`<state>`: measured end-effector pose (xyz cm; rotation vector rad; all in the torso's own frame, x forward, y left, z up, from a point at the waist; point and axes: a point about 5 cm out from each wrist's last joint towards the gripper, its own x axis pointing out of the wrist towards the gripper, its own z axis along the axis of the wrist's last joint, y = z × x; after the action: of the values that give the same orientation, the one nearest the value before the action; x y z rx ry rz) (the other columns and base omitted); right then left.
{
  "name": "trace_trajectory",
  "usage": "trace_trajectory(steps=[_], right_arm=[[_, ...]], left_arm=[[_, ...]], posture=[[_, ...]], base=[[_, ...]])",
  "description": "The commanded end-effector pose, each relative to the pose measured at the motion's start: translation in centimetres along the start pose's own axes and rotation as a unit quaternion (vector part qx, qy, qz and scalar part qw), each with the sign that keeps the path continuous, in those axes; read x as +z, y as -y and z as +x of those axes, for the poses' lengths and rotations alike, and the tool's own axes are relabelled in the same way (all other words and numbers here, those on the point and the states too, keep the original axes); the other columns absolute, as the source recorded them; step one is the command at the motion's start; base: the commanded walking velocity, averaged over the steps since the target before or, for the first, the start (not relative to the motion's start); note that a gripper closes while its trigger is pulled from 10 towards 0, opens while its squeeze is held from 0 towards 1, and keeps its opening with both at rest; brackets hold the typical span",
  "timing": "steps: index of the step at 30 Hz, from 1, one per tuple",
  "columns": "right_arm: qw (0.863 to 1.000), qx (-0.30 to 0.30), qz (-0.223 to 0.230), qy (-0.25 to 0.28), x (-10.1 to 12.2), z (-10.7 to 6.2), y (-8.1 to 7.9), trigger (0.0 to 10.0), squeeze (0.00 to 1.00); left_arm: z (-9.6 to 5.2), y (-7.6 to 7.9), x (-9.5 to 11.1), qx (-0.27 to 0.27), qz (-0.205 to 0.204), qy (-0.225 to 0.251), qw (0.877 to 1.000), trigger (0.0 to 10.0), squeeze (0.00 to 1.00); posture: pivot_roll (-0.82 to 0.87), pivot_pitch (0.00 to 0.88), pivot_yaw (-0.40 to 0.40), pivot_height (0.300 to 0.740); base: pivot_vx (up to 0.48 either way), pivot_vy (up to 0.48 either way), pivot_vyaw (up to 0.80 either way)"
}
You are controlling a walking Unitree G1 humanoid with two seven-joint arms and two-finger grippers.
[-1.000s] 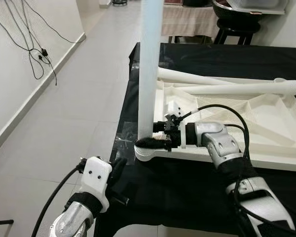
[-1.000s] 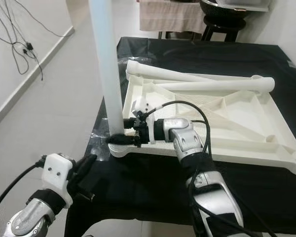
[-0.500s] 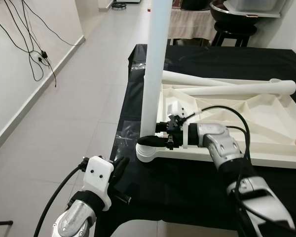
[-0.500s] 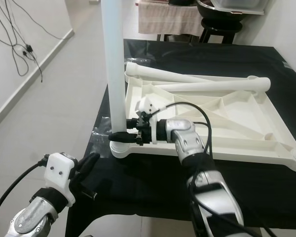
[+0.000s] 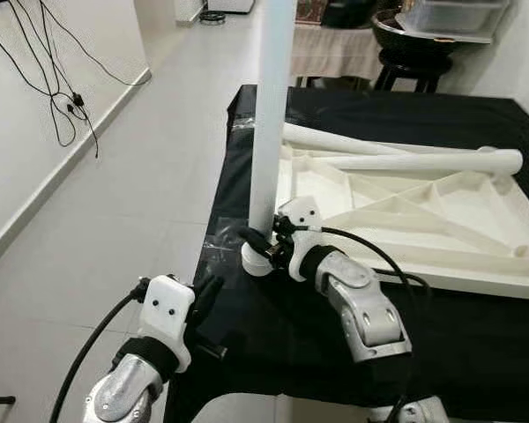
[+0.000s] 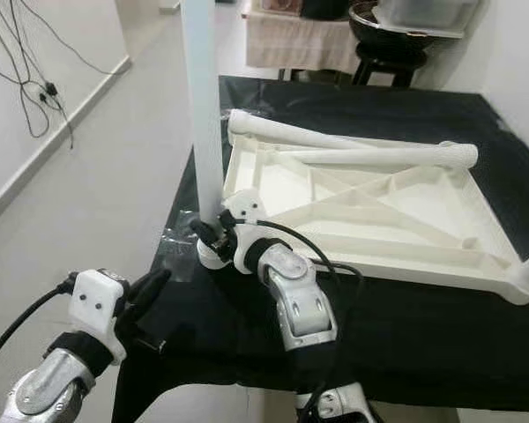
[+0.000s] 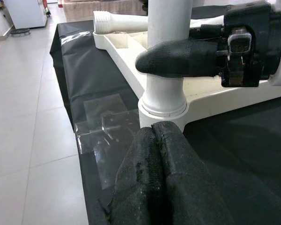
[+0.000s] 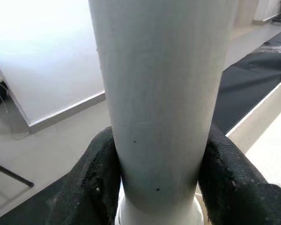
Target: Building children table
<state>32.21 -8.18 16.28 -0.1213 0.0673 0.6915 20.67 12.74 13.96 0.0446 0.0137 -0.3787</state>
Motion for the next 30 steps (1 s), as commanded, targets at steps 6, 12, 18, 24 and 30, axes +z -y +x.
trace_trajectory(steps=[6,12,18,24,30], right_arm=[[0.979,0.199,0.016,0.029,1.2,0.1,-0.8,10.0,0.00],[0.952,0.304,0.008,0.022,1.4,0.8,0.5,10.0,0.00],[0.923,0.384,0.019,0.016,2.1,1.6,0.8,10.0,0.00],[0.911,0.413,0.021,0.001,2.0,1.8,1.0,0.0,0.00],[0.913,0.407,0.019,0.008,1.7,1.5,1.7,0.0,0.00]], left_arm=[[0.4,0.0,-0.5,0.001,-0.005,-0.006,1.000,10.0,0.00],[0.6,0.1,-0.8,-0.003,-0.009,-0.008,1.000,10.0,0.00],[0.7,0.0,-0.9,-0.003,-0.010,-0.008,1.000,10.0,0.00],[0.8,0.1,-1.0,-0.004,-0.011,-0.007,1.000,10.0,0.00],[0.8,0.2,-1.0,-0.005,-0.012,-0.006,1.000,10.0,0.00]], posture=[[0.02,0.108,-0.027,0.740],[0.03,0.095,-0.028,0.740],[0.05,0.076,-0.026,0.740],[0.05,0.069,-0.028,0.740],[0.04,0.069,-0.029,0.740]], base=[[0.000,0.000,0.00],[0.000,0.000,0.00],[0.000,0.000,0.00],[0.000,0.000,0.00],[0.000,0.000,0.00]])
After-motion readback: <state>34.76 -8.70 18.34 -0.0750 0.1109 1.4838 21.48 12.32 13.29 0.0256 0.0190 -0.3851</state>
